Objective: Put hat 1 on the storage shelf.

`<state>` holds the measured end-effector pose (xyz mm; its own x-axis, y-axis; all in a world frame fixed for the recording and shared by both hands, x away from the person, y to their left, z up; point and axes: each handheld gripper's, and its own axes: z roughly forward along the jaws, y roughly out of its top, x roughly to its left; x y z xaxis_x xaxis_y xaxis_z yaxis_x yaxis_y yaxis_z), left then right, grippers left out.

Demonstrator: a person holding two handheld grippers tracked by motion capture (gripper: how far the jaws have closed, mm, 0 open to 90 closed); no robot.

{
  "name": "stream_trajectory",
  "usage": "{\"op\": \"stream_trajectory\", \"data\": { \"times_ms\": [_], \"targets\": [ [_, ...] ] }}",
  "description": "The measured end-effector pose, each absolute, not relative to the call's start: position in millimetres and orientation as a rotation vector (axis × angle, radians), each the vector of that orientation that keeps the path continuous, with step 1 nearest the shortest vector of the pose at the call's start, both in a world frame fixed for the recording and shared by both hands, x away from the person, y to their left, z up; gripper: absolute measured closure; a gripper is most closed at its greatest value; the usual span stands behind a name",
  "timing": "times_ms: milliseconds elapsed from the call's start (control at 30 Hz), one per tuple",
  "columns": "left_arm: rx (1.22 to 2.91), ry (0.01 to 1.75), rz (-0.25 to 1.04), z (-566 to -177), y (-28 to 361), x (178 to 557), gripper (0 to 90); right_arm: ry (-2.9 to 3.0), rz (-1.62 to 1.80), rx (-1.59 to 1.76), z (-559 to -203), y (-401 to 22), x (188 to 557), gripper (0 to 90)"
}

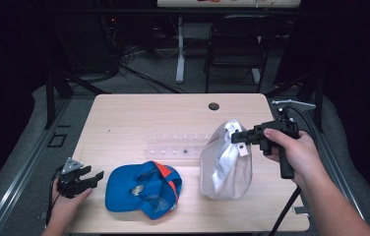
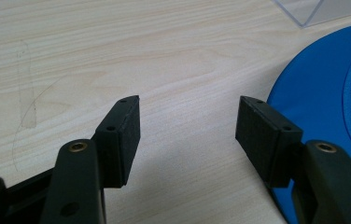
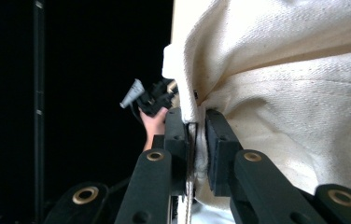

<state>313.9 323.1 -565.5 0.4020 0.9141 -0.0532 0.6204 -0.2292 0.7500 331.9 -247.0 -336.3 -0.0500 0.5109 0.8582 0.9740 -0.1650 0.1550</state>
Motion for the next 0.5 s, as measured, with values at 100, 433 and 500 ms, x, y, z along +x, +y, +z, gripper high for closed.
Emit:
{"op": "stream_trajectory", "data": {
  "times_ms": [100,433,500],
  "targets": [
    [1.962,1.306,0.525,-565.1,323.5,313.9,40.6,-1.565,-1.182,-1.687,-331.8,-243.9,337.0,81.3],
    [1.952,1.301,0.531,-565.3,323.6,314.1,40.6,-1.557,-1.249,-1.645,-310.8,-218.1,360.5,81.2],
    [1.949,1.303,0.531,-565.3,323.3,314.1,40.6,-1.562,-1.251,-1.638,-306.9,-211.5,366.2,81.2]
  ]
}}
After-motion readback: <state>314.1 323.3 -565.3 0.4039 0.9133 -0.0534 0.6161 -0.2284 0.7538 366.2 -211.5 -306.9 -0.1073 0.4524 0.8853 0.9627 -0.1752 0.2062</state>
